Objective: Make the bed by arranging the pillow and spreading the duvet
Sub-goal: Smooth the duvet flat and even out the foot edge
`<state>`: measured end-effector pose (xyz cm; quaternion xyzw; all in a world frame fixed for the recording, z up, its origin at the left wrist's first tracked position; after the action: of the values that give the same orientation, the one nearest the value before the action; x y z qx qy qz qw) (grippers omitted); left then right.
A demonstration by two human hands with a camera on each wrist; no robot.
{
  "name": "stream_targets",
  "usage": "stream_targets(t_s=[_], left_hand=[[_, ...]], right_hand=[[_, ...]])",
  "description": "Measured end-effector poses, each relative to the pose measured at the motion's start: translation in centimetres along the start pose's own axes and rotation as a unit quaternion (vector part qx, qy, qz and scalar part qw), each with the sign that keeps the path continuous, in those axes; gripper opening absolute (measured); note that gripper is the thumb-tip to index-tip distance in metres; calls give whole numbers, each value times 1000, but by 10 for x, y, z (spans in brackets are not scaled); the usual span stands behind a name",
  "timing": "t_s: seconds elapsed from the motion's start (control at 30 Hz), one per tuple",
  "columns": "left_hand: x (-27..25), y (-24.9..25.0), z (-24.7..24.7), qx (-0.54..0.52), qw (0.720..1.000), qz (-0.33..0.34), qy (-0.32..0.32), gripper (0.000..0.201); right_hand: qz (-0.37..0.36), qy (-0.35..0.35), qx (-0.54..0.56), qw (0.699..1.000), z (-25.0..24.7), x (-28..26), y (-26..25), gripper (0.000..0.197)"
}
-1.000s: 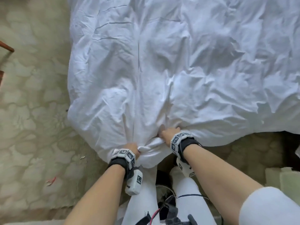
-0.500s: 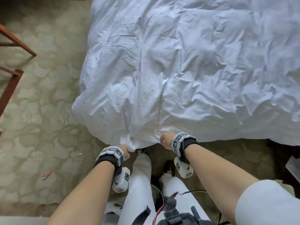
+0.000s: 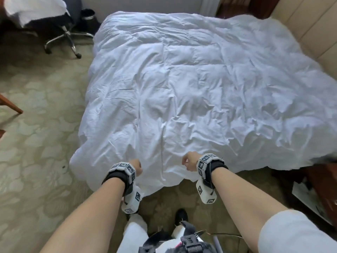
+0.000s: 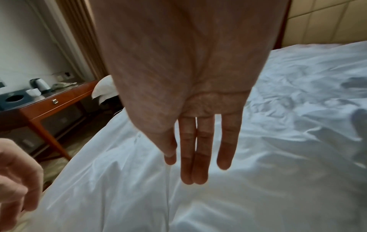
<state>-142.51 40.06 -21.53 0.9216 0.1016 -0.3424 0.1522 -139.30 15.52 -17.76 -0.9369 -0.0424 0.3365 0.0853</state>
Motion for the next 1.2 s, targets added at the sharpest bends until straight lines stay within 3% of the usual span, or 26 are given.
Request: stream_targets(t_s=[0.2,0.4,0.57,0.9,1.2], left_hand=[[14,69,-70,51,994,90,36,30],[6,176,-87,115,974,188,42,31],[-3,264,-69,153,959,236,42,30],[-21,441,-9,188,942,276,39,31],[-20,555,6,243,925,289,36,24]], right_hand=[[70,55,70,994,-61,-31,25,30],[130,109,117,979,-94,-69,92,29],[174,117,145,967,-103,-101,180,29],[188,139,157,960,-128,-141,346,27],[232,129,208,941,-139,-154,472,25]])
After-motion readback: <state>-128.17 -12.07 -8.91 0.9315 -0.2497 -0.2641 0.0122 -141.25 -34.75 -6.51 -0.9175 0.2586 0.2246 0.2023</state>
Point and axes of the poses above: each hand's wrist, its own x-axis towards the middle knuckle, its own z-axis out of the palm, y = z × x, the point moved 7 cm from there along x, towards the middle knuckle, and after that the axes turned 11 degrees about y, right-handed, at the moved point
